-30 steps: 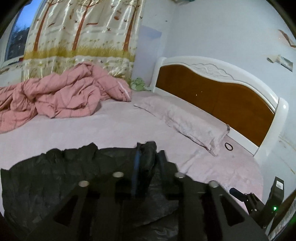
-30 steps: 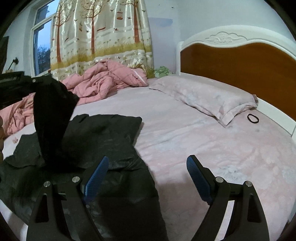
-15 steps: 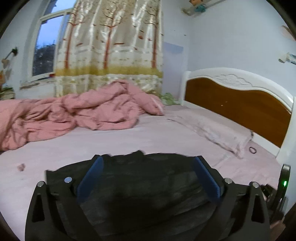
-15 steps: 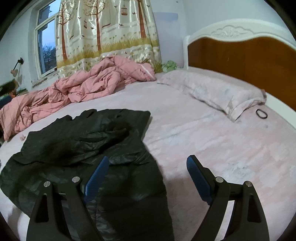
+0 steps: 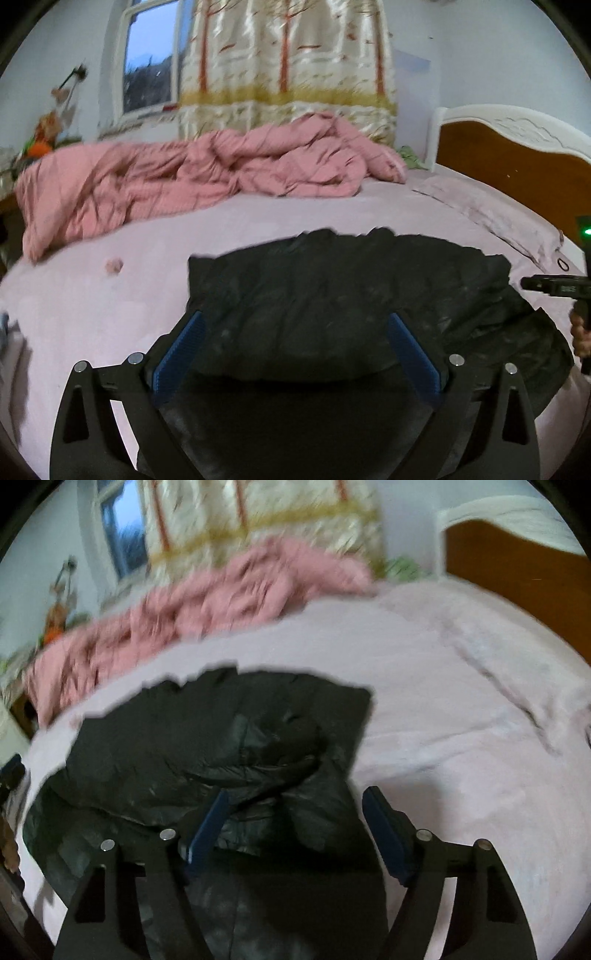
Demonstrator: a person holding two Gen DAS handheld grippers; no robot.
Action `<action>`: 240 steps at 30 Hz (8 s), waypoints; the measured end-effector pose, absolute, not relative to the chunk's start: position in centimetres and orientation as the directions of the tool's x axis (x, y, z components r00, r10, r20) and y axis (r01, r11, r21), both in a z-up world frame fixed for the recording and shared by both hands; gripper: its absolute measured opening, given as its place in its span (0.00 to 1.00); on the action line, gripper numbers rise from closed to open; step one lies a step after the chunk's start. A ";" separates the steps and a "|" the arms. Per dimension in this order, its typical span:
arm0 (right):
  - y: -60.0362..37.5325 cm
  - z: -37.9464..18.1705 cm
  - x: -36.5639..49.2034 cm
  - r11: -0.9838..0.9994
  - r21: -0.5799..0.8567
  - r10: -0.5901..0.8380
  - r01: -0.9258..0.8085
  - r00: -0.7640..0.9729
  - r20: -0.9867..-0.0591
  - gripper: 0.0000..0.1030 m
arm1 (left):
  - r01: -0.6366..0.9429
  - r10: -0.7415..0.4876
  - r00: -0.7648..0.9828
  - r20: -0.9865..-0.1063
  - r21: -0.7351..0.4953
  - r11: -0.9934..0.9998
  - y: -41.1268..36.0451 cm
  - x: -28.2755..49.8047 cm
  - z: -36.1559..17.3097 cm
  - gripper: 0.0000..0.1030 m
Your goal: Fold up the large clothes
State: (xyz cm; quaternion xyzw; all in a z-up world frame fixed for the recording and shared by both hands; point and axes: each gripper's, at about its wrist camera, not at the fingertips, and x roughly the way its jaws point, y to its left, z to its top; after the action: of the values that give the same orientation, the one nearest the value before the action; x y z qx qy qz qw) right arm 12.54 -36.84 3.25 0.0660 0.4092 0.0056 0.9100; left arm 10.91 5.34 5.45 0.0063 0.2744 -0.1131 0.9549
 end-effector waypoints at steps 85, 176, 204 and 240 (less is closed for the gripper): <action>-30.0 7.2 -2.9 0.976 -0.046 -0.196 0.212 0.772 -0.604 1.00 | 0.084 -0.060 0.883 -0.465 0.030 0.996 9.4 2.8 6.5 1.00; -19.5 0.6 -4.1 0.937 -0.276 -0.022 -0.216 0.749 -0.662 1.00 | 0.361 -0.180 0.796 -0.577 0.215 0.907 0.6 -2.2 -0.5 1.00; -26.0 -2.2 0.7 0.943 -0.308 -0.308 0.122 0.668 -0.678 1.00 | 0.097 0.102 0.739 -0.666 0.254 0.962 5.5 4.2 -3.7 1.00; -23.1 5.1 -12.0 0.989 -0.148 -0.106 0.014 0.766 -0.634 0.25 | 0.144 -0.082 0.799 -0.596 0.057 0.988 8.9 -7.1 3.8 0.47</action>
State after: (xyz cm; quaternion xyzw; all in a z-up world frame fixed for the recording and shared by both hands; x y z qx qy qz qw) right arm -11.98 -23.08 5.10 -0.0676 0.3406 -0.0318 0.9372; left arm -7.08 8.95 3.83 0.0495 0.3115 -0.0597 0.9471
